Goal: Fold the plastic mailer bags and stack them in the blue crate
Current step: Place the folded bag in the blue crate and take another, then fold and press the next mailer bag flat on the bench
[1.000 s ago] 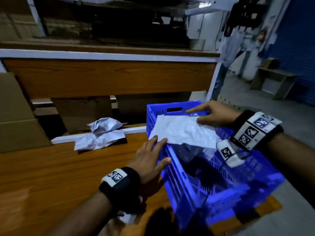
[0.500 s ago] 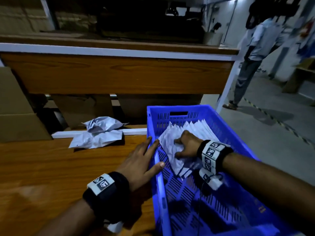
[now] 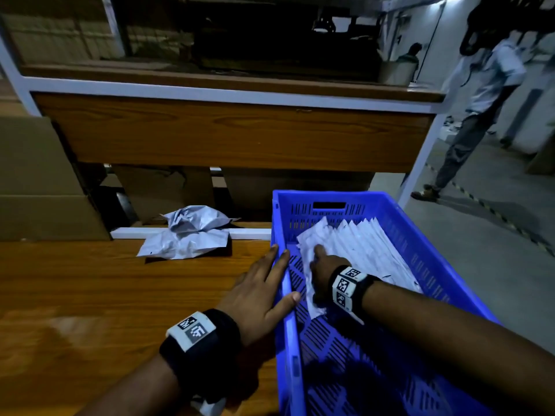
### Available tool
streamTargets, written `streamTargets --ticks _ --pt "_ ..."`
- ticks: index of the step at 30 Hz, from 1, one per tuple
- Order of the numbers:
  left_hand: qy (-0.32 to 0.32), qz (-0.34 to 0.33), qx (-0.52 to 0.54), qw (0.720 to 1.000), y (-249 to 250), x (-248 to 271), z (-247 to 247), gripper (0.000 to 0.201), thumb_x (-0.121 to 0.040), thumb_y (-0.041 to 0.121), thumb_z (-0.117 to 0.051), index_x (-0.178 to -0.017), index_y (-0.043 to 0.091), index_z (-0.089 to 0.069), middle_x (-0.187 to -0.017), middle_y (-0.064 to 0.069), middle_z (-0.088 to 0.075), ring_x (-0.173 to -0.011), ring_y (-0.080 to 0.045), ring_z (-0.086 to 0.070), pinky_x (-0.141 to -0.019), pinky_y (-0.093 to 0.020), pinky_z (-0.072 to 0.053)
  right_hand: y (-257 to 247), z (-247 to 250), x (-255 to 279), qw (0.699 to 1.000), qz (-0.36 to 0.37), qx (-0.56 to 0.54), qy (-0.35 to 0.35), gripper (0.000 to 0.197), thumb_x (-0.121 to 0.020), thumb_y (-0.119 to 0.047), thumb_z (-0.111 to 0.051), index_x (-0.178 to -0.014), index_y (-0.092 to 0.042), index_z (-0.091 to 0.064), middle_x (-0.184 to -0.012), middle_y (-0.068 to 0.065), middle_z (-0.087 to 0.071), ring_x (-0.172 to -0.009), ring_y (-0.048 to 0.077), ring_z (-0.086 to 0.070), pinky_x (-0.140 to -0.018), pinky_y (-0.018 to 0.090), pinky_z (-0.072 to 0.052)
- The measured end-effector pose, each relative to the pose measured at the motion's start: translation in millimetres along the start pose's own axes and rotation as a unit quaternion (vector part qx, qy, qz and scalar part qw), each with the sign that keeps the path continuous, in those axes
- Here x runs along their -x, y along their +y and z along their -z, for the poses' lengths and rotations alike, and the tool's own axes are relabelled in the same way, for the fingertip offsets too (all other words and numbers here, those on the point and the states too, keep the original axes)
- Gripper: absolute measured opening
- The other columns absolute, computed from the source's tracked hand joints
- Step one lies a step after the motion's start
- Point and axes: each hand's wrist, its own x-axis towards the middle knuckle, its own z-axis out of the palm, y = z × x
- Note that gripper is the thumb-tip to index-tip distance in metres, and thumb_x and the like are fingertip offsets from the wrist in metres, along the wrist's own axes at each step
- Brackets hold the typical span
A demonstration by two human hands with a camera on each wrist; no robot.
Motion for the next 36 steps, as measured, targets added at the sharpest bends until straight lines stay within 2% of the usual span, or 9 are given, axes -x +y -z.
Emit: streamTargets --ticks 4,9,13,18,24,27,30,34,36 --pt "-0.002 0.006 -0.007 1.000 1 -1 0 0.091 -0.078 0.083 0.001 -0.152 0.031 0.007 -0.162 0.002 0.007 -0.148 -0.013 0.001 -0.117 -0.041 -0.017 4 2 0 1.000 -0.004 0.025 0.001 0.074 -0.081 -0.058 -0.063 -0.140 -0.019 -0.042 -0.152 0.015 -0.019 -0.115 0.028 -0.057 -0.088 0.037 -0.047" --pt "-0.016 0.014 0.012 1.000 -9 5 8 0.081 -0.086 0.076 -0.011 -0.153 0.032 0.006 -0.162 0.002 0.007 -0.147 -0.013 -0.001 -0.119 -0.036 -0.011 13 11 -2 0.999 0.020 0.030 0.014 0.091 -0.075 -0.086 -0.041 -0.151 -0.042 -0.019 -0.163 0.006 0.000 -0.120 0.034 -0.055 -0.088 0.037 -0.046" --pt "-0.041 0.095 0.058 0.993 -39 7 16 0.073 -0.091 0.069 -0.017 -0.153 0.034 0.002 -0.162 0.001 0.003 -0.147 -0.015 -0.004 -0.116 -0.030 -0.006 25 31 11 0.999 0.038 0.005 0.021 0.082 -0.084 -0.079 -0.037 -0.152 -0.044 -0.009 -0.163 -0.002 0.010 -0.133 0.030 -0.043 -0.097 0.038 -0.045" --pt "-0.007 0.212 0.024 0.977 -118 -2 26 0.066 -0.092 0.068 -0.030 -0.151 0.040 -0.015 -0.160 -0.012 -0.009 -0.144 -0.034 -0.013 -0.116 -0.047 -0.014 30 54 51 0.994 0.052 -0.036 0.090 0.066 -0.092 -0.062 -0.044 -0.150 -0.040 -0.022 -0.159 -0.003 -0.020 -0.132 0.023 -0.043 -0.095 0.037 -0.047" --pt "0.061 0.336 -0.052 0.939 -216 -29 47 0.056 -0.090 0.067 -0.039 -0.143 0.050 -0.030 -0.153 -0.022 -0.019 -0.135 -0.044 -0.026 -0.109 -0.049 -0.028 11 95 112 0.982 0.038 -0.088 0.163 0.053 -0.097 -0.054 -0.042 -0.147 -0.036 -0.033 -0.148 -0.012 -0.042 -0.131 0.011 -0.044 -0.099 0.032 -0.044" --pt "0.060 0.329 0.022 0.942 -245 -45 54 0.058 -0.094 0.056 -0.044 -0.146 0.033 -0.035 -0.148 -0.019 -0.037 -0.135 -0.040 -0.032 -0.111 -0.046 -0.028 -15 114 142 0.972 0.019 -0.116 0.202 0.049 -0.097 -0.054 -0.043 -0.143 -0.039 -0.038 -0.143 -0.016 -0.046 -0.129 0.007 -0.044 -0.099 0.031 -0.043" --pt "0.068 0.293 0.103 0.948 -262 -45 59 0.045 -0.101 0.039 -0.037 -0.142 0.020 -0.041 -0.146 -0.017 -0.040 -0.133 -0.037 -0.035 -0.107 -0.040 -0.032 -53 133 171 0.963 0.007 -0.126 0.238 0.046 -0.096 -0.055 -0.042 -0.140 -0.043 -0.041 -0.140 -0.021 -0.047 -0.127 0.002 -0.044 -0.098 0.025 -0.042" --pt "0.107 0.199 0.193 0.955 -257 -4 71 0.044 -0.094 0.044 -0.045 -0.108 0.009 -0.066 -0.127 -0.023 -0.056 -0.121 -0.035 -0.048 -0.099 -0.038 -0.036 -116 153 198 0.952 0.002 -0.146 0.268 0.043 -0.096 -0.054 -0.044 -0.136 -0.041 -0.046 -0.136 -0.022 -0.051 -0.124 0.002 -0.047 -0.095 0.026 -0.044" --pt "0.128 0.162 0.284 0.937 -251 31 76 0.036 -0.098 0.033 -0.053 -0.119 0.006 -0.063 -0.132 -0.018 -0.054 -0.125 -0.031 -0.047 -0.105 -0.039 -0.035 -151 151 200 0.947 0.010 -0.161 0.277 0.042 -0.095 -0.053 -0.046 -0.134 -0.038 -0.050 -0.133 -0.019 -0.054 -0.122 0.004 -0.049 -0.093 0.031 -0.048"
